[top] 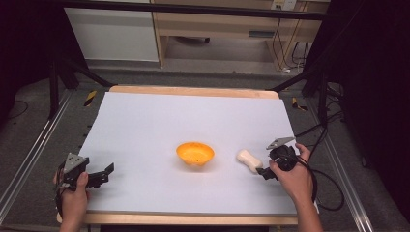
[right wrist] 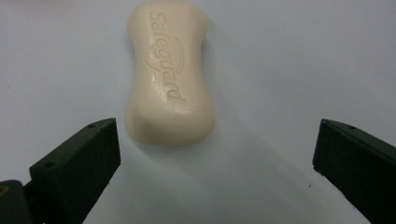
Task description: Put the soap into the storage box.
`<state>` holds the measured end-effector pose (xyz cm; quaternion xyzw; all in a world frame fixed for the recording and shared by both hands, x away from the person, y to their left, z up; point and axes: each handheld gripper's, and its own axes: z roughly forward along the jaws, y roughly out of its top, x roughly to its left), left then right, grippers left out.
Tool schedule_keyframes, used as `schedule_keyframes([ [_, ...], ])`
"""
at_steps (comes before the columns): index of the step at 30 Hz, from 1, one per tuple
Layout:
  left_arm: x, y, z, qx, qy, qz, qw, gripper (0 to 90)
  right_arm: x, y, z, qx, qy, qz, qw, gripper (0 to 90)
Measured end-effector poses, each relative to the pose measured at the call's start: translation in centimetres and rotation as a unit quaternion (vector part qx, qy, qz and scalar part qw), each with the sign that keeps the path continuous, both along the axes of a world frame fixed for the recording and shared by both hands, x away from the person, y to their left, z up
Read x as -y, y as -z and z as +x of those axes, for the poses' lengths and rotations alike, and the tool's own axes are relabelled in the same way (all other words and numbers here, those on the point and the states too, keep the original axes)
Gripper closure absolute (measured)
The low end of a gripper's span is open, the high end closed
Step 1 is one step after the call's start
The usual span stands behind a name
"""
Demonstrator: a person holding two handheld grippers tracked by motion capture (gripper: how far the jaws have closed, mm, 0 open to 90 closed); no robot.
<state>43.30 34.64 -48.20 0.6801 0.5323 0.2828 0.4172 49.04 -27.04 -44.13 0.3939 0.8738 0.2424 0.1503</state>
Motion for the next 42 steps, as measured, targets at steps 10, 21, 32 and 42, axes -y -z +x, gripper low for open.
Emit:
schedule_keyframes([
  [10, 0.0, 0.0, 0.0, -0.001, 0.001, 0.001, 1.0000, 0.7, -1.1, -0.7, 1.0, 0.004, -0.020, -0.010, 0.9997, 1.6],
  [21, 0.0, 0.0, 0.0, -0.001, 0.000, 0.002, 1.0000, 0.7, -2.4, -0.9, 1.8, -0.011, -0.035, -0.019, 0.9991, 1.6],
  [32, 0.0, 0.0, 0.0, 0.000, 0.001, 0.001, 1.0000, 1.0, -3.9, -1.4, 2.4, -0.018, -0.051, -0.026, 0.9982, 1.6],
  [42, 0.1, 0.0, 0.0, -0.001, 0.002, 0.001, 1.0000, 1.2, -4.9, -1.0, 3.0, -0.039, -0.067, -0.032, 0.9965, 9.6],
])
